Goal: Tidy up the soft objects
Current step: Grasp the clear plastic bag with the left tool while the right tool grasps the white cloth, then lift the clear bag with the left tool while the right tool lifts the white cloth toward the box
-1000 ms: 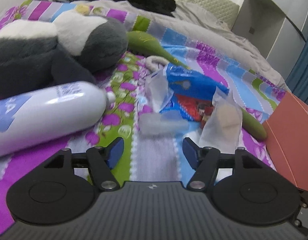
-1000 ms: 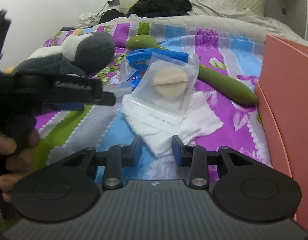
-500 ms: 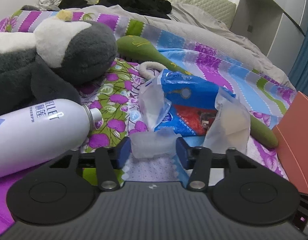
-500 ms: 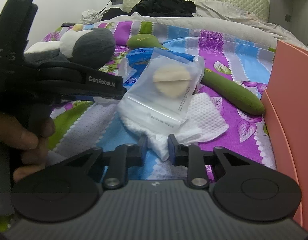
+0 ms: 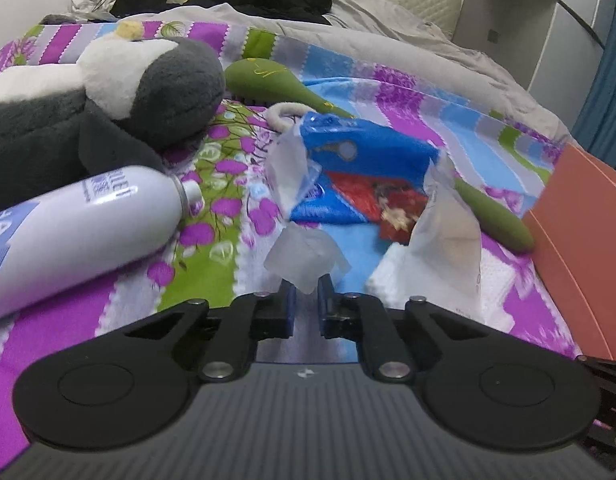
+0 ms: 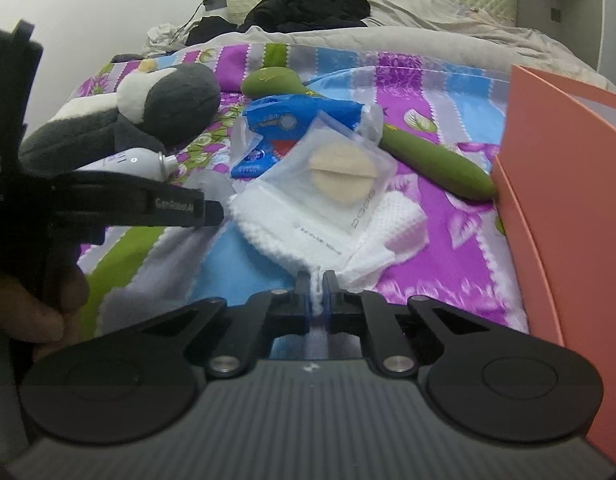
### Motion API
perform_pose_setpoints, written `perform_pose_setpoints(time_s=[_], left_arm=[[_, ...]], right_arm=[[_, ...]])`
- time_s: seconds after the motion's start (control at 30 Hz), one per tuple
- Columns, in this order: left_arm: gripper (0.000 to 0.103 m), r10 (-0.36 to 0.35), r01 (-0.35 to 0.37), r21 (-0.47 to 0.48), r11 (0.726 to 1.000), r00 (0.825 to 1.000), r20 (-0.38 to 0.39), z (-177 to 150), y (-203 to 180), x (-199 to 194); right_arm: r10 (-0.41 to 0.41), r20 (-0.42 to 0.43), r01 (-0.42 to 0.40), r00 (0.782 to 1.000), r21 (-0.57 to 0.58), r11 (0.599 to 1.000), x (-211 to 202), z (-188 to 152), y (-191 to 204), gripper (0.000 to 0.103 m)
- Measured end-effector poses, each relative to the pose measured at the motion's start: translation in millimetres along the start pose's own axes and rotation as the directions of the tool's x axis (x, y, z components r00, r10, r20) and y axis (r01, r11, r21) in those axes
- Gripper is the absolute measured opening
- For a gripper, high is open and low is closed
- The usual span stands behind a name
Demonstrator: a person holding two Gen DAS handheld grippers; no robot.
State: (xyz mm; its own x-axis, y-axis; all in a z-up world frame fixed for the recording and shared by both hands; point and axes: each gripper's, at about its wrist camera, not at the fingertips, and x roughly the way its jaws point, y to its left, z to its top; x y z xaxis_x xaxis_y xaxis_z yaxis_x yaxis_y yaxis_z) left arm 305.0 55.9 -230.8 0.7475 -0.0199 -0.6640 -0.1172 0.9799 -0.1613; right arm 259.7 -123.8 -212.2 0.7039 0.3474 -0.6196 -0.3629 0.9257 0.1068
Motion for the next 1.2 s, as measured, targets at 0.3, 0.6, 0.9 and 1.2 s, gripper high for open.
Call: perform_pose_setpoints(time_s=[0.3,0.6,0.9,1.2], left_arm=[[0.005,-0.012,0.012,-0.008,1.000,1.000,-0.003,-22.0,-2.0,-47.1],[0.005,-0.044,0.043,-0.013,0.999,0.999,-0.024,-36.2,-3.3,-97.3],[0.005,-0.079,0.079,0.007,0.997,0.996,-0.052,-60.0,-8.6,-147.7],[0.005,-0.093,0.093,0.001,0.996,0.991,-0.101,-87.1,-4.5,-181.6]], right_arm=[[0.028,-0.026,-0.028,0.999,0.008,1.000,-41.5,-11.9,2.5,0.010],[0.074,-0.067,-0.070,0.995,0.053,0.996,-86.7,-19.6,8.3,0.010],[0.064,-0.105,-0.057,0.992,0.067,0.996,-128.4,-30.9,15.6,0.010],[0.078,-0.170,-0.063,0.982,0.093,0.994,-152.2,-57.9,19.3,0.011]])
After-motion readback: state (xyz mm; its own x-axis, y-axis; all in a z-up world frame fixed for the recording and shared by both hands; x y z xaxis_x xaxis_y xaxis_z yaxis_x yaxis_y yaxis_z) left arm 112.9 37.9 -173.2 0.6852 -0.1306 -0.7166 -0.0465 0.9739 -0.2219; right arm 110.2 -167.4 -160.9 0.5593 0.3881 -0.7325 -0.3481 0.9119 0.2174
